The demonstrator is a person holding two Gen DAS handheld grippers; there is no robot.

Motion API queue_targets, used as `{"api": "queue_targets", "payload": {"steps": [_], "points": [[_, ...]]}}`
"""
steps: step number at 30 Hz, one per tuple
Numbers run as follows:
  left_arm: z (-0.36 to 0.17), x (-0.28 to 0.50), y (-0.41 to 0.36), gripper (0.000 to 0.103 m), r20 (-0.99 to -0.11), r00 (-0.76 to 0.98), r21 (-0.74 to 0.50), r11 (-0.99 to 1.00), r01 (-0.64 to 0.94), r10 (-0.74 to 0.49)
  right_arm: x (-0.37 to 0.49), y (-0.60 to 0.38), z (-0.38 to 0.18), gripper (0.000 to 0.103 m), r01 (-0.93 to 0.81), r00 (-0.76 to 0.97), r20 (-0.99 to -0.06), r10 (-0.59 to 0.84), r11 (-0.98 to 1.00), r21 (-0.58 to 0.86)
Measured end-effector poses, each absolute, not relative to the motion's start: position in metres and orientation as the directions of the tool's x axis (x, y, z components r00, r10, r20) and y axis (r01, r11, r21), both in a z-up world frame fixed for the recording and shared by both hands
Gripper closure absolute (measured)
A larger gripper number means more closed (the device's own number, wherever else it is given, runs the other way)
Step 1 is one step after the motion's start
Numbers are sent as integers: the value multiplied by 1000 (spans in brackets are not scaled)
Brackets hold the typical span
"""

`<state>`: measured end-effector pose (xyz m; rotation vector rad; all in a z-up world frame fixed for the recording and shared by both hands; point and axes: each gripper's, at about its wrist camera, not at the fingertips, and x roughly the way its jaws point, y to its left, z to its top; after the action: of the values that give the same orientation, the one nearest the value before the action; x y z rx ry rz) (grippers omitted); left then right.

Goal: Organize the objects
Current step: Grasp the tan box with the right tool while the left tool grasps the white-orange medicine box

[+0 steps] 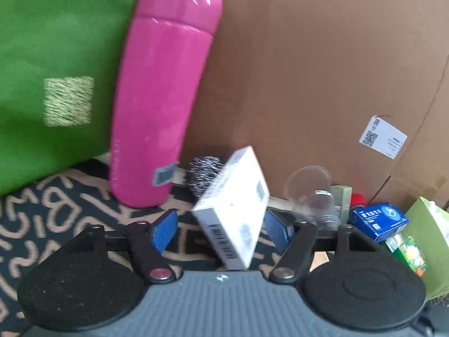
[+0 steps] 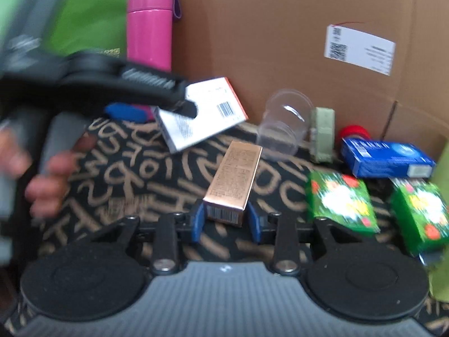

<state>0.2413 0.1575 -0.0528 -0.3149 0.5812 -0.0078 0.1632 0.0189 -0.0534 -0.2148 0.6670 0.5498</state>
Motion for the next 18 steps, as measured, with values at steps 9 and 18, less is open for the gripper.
{"api": "queue_targets", "payload": {"steps": [9,18], "points": [[-53,196,126,85,-599,728,-380,919,108,-333,103,-60,-46,71,-547,624,-657,422,837,18],[-59,134,97,35,-647,693,-316,939,136,-318,41,-150,-30,70,-422,674,-677,296,906,-24]]}}
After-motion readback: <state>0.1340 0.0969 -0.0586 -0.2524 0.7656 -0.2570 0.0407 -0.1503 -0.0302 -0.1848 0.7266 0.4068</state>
